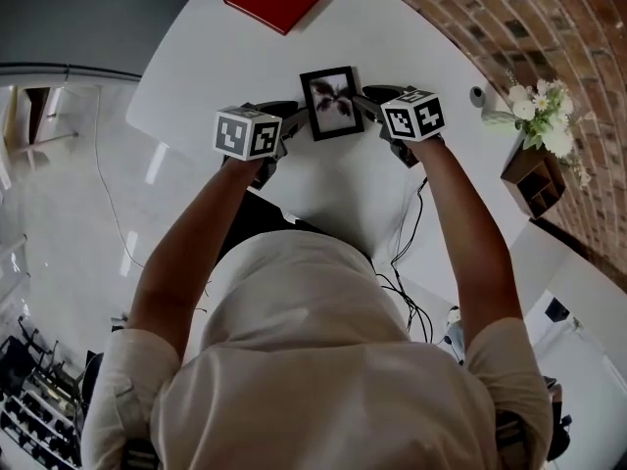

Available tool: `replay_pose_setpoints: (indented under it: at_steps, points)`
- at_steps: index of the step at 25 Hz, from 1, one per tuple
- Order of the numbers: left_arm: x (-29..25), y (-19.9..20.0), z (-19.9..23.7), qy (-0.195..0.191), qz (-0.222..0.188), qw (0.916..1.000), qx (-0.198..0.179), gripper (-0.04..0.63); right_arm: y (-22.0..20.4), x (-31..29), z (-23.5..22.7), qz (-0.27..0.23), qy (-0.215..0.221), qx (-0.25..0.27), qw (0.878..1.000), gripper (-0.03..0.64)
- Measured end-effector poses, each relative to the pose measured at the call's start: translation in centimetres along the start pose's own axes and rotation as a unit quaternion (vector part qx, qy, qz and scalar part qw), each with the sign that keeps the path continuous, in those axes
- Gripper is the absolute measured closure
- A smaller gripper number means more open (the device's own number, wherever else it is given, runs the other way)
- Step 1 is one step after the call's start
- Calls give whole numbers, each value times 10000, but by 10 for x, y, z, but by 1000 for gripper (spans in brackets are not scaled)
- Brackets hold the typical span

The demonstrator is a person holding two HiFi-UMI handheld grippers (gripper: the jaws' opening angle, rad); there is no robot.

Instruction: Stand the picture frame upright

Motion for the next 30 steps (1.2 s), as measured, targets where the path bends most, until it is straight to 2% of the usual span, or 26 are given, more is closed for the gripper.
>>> replay_pose_setpoints:
  at_steps: [15,20,26,30]
  points:
    - [-21,-3,13,-89,175,9990,403,479,0,-22,-7,341,358,-293,9983,486]
    - [-27,-5,13,-28,377,9982,469,477,2,-24,-5,393,460,-257,9978,486]
    - [-36,-4,11,117,548,9971,513,484,2,-23,-5,470,275,-231,9983,499]
    - [-38,-3,13,204,557,9970,504,517,0,-22,-7,390,186,-316,9986,509]
Point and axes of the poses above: the fingertips, and each gripper's own axes: x backward along the fingers, z to its left, y out of its top, the point moved 5 cm from there along x, backward along the fingers, and after that the axes turned 8 degrees about -y, right-handed, at the moved point
